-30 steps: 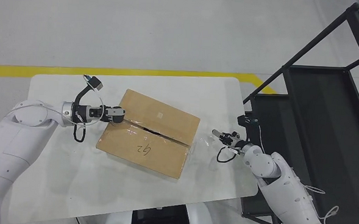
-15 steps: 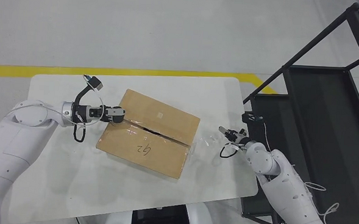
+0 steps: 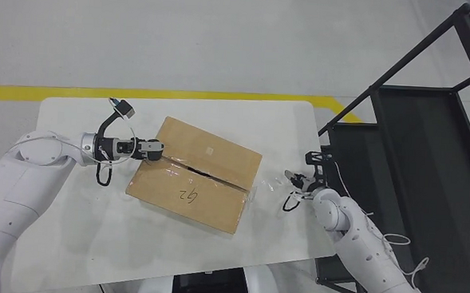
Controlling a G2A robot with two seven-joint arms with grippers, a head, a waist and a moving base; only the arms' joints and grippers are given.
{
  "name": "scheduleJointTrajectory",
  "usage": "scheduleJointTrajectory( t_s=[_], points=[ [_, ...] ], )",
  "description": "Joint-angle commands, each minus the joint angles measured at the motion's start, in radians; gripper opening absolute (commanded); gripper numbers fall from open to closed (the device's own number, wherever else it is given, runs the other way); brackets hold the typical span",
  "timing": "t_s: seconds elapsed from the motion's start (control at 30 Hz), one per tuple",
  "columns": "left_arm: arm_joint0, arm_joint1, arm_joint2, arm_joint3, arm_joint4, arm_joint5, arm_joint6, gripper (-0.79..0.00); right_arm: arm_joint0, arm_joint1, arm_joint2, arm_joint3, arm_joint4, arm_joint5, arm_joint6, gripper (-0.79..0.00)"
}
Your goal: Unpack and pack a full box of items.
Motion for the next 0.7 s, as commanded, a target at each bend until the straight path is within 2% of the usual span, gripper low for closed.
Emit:
scheduleJointTrajectory(
  t_s=[0.0, 0.07, 0.1, 0.13, 0.47, 0.67],
  points=[
    [0.0, 0.0, 0.0, 0.0, 0.0, 0.0, 0.0, 0.0, 0.002, -0.002, -0.006, 0.006, -0.007, -0.01, -0.002, -0.391],
    [0.0, 0.0, 0.0, 0.0, 0.0, 0.0, 0.0, 0.0, 0.004, -0.004, -0.011, 0.013, -0.015, -0.016, -0.005, -0.4],
    [0.0, 0.0, 0.0, 0.0, 0.0, 0.0, 0.0, 0.0, 0.005, -0.005, -0.014, 0.018, -0.022, -0.017, -0.006, -0.446],
    [0.0, 0.0, 0.0, 0.0, 0.0, 0.0, 0.0, 0.0, 0.007, -0.006, -0.018, 0.022, -0.026, -0.019, -0.006, -0.456],
    [0.0, 0.0, 0.0, 0.0, 0.0, 0.0, 0.0, 0.0, 0.036, -0.02, -0.047, 0.059, -0.077, -0.019, -0.012, -0.449],
    [0.0, 0.0, 0.0, 0.0, 0.0, 0.0, 0.0, 0.0, 0.057, -0.03, -0.069, 0.082, -0.102, -0.009, -0.011, -0.502]
  ],
)
